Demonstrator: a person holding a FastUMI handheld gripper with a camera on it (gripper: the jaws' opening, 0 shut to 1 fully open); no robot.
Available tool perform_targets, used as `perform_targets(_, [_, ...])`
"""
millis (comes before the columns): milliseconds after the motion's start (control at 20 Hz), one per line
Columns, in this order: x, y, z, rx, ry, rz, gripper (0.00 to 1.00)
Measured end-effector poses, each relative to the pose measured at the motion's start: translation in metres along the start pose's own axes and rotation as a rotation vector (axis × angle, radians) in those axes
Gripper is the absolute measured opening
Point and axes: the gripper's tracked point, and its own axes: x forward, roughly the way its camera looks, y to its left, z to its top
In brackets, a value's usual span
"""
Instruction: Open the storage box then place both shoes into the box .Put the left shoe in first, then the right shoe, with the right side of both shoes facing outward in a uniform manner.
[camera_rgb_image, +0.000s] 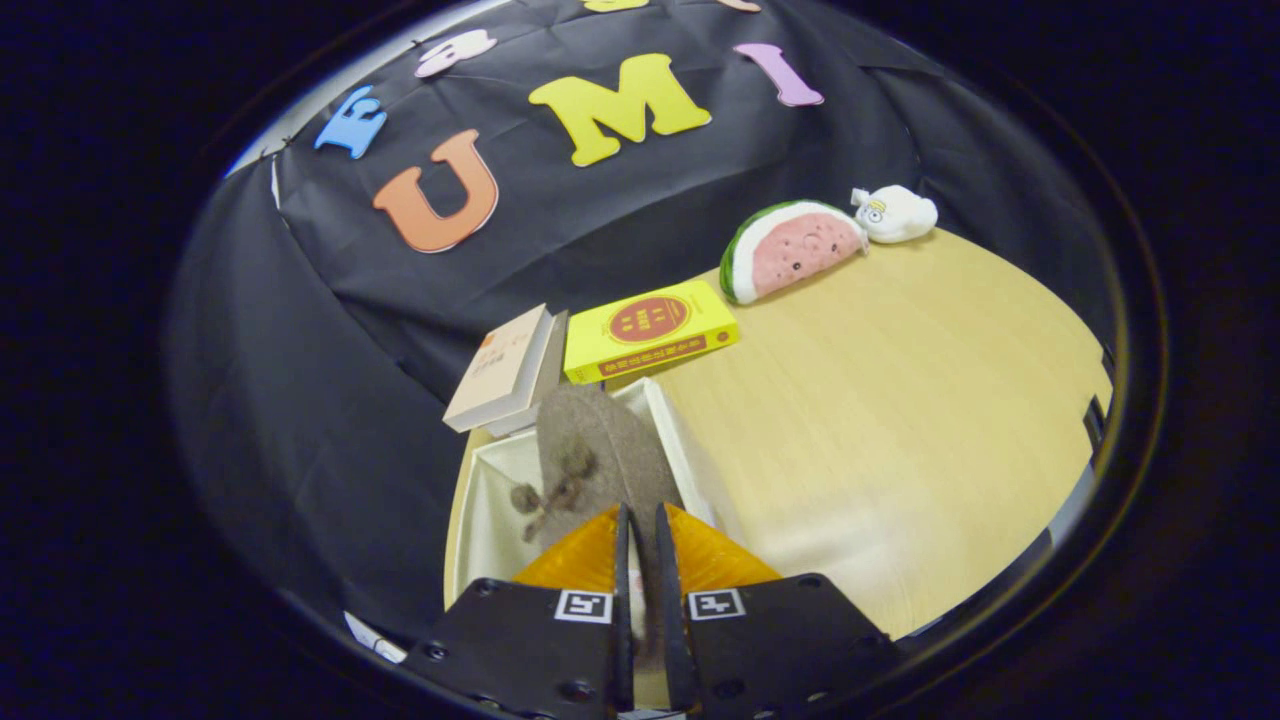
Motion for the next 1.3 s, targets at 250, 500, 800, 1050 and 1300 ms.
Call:
perform_targets(250, [-0.020, 0.008, 0.013, -0.059, -0.049, 0.057, 0.53])
perform_targets(500, [-0.054, 0.000, 0.036, -0.125, -0.140, 0.110, 0.88])
perform_targets(800, [-0.095, -0.057, 0.073, -0.199, -0.270, 0.111, 0.93])
perform_targets(1050, [-0.138, -0.124, 0.121, -0.318, -0.456, 0.094, 0.95])
perform_targets(1300, [-0.186, -0.172, 0.153, -0.416, -0.606, 0.089, 0.94])
